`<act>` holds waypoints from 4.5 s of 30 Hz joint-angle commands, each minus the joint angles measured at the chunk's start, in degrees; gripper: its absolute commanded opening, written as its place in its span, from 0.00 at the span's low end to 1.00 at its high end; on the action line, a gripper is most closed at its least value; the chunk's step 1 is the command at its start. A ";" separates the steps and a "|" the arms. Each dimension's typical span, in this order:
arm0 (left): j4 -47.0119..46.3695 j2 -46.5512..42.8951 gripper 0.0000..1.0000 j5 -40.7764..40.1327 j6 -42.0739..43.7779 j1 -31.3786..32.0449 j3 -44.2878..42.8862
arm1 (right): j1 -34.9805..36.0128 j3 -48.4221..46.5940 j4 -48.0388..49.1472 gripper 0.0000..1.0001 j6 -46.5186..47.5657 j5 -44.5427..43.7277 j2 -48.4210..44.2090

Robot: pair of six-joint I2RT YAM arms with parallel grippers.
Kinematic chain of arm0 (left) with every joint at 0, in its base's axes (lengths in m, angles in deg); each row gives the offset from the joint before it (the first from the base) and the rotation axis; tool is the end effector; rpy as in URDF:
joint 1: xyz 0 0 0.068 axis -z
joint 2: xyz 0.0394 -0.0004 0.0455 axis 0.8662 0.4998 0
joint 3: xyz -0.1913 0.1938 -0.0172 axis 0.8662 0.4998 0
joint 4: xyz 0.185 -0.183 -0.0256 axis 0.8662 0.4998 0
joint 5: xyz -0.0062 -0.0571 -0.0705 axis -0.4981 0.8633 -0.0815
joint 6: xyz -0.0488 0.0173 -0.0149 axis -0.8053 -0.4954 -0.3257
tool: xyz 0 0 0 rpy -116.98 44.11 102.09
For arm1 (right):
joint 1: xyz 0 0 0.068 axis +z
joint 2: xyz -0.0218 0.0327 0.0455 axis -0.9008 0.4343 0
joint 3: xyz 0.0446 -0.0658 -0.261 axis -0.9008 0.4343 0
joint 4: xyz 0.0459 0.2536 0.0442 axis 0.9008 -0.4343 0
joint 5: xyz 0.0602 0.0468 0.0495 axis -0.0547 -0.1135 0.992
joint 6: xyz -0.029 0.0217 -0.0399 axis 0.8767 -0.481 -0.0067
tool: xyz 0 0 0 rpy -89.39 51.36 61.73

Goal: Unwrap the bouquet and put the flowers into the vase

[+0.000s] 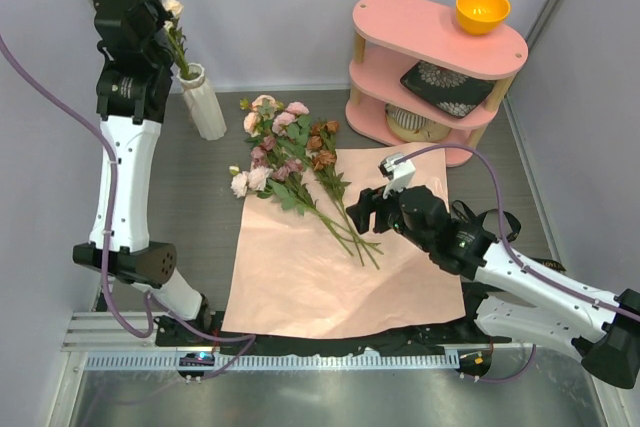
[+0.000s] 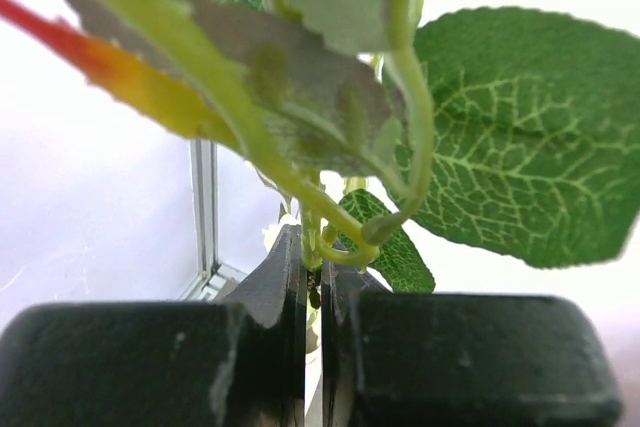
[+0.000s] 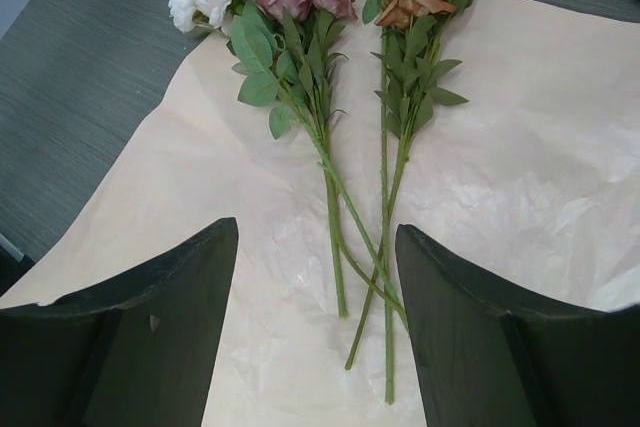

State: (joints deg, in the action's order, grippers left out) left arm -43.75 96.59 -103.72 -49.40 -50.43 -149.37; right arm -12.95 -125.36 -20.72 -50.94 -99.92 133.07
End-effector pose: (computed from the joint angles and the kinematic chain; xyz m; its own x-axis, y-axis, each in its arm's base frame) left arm 0.3063 -0.0322 0.5818 0.2366 -0.1429 -0.9610 -0.3580 0.9067 -0.2230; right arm 0.1375 0.1589 0.2921 -0.4236 -0.0077 -0.9058 -0.5183 0.8222 0.2354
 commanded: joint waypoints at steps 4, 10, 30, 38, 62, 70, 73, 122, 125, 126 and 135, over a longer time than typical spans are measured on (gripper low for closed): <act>-5.63 2.59 0.00 0.10 0.00 -1.94 -4.66 | 0.02 -4.00 0.84 0.70 1.25 -1.55 1.05; -5.02 4.87 0.00 1.33 -2.55 -3.26 -5.18 | 0.02 -3.57 0.93 0.70 0.81 -1.99 1.05; -0.62 7.51 0.00 0.72 -6.16 -4.22 -0.62 | 0.02 -3.39 0.93 0.70 -0.77 -2.43 2.54; 2.87 11.02 0.51 0.98 -5.80 -4.40 -1.56 | 0.02 -3.21 1.28 0.70 -1.30 -1.64 3.86; 3.27 -24.28 0.95 50.31 -23.72 -4.66 52.66 | -1.65 -20.08 -13.03 0.69 0.02 4.34 35.66; -2.20 -37.31 0.91 63.03 -29.71 -3.70 76.79 | -1.91 -27.38 -14.19 0.40 5.81 4.79 46.93; -2.11 -39.50 0.89 64.52 -30.94 -3.52 80.41 | -1.83 -27.73 -13.58 0.36 9.06 4.69 48.51; -17.74 -45.93 0.84 67.26 -39.73 11.58 79.46 | 9.07 -0.33 24.65 0.01 14.09 -9.73 5.81; -21.52 -43.65 0.88 64.88 -39.29 17.56 78.14 | 9.16 0.65 23.08 0.01 11.37 -5.69 5.27; -21.71 -43.03 0.89 63.31 -38.94 18.88 77.70 | 9.16 0.65 22.55 0.01 10.83 -4.29 5.01; -12.40 -31.44 0.47 56.09 -33.32 26.01 67.86 | 9.16 2.24 19.47 0.01 6.87 0.65 3.69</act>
State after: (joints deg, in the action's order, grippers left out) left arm -59.68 61.73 -43.37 -85.53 -25.40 -76.48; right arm -3.77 -122.58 -3.14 -41.74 -101.56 138.58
